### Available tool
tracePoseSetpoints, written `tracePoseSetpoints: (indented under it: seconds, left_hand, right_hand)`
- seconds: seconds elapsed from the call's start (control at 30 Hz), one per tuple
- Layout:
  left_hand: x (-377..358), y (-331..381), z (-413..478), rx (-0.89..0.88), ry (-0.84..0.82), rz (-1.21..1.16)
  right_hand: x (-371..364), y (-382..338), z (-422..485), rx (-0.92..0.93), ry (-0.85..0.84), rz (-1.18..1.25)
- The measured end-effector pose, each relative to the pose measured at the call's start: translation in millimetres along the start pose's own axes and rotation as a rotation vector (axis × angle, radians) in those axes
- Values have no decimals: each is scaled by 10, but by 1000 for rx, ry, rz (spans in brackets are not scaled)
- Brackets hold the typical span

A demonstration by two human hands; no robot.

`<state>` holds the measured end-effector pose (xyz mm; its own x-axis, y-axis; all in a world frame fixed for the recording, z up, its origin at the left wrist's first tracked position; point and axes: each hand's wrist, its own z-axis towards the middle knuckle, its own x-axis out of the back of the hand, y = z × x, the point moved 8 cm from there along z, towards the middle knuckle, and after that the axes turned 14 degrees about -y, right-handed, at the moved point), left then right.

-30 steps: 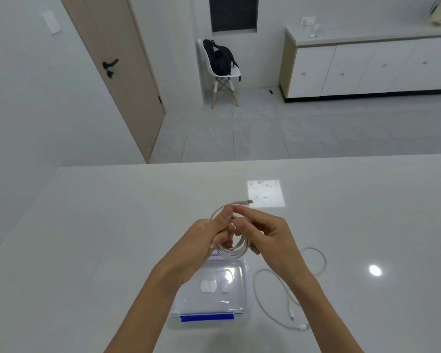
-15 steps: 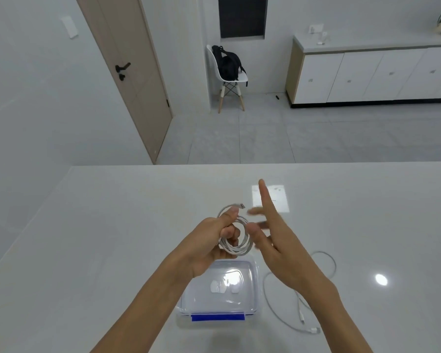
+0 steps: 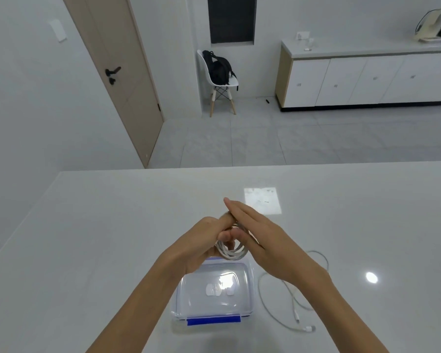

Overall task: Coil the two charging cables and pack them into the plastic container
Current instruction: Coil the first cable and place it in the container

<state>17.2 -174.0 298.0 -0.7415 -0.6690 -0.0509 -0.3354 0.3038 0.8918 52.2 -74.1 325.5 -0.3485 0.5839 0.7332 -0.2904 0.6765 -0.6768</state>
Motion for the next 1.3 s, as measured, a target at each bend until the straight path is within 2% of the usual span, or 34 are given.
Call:
tracePoseSetpoints:
  seconds: [0.13,0.3,0.37,0.47,0.53,0.6,0.67,0.73,0.83,0.93,1.03,1.23,1.3]
  left_hand:
    - [-16,-68,24,16,-85,2]
    - [-54,-64,-23,-20,-215,-71]
    - [-36,-61,-28,-20,-198,-50]
    - [1,-82,9,-37,-69,21]
    - [25,-58,3,-97,105,106]
    - [22,8,-33,-152,288,276]
    - [8,66,-80,-112,431,495]
    - [13,88,-105,-48,519,683]
    - [9,127,-161,-26,578,799]
    - [23,184,-248,-76,631,716]
    - [24,123,-225,-105,631,610]
    - [117,44,-143,-236,495,83]
    - [146,108,-158,-264,486,179]
  right_hand:
    - [-124,149,31,-3,-71,257]
    - [-86,217,18,-61,-11,233]
    - [-71,224,26,-75,40,222]
    - [-50,289,35,-132,169,178]
    - [-27,355,16,-177,309,183]
    - [-16,378,-8,-202,429,215]
    - [-39,348,-7,-211,485,272]
    - [-37,280,-3,-218,532,243]
    - [-36,182,3,-234,574,153]
    - [-66,231,15,-243,567,203]
    - [-92,334,-2,-231,586,400]
    - [-142,367,-65,-227,636,582]
    - [-126,381,-69,-213,623,557]
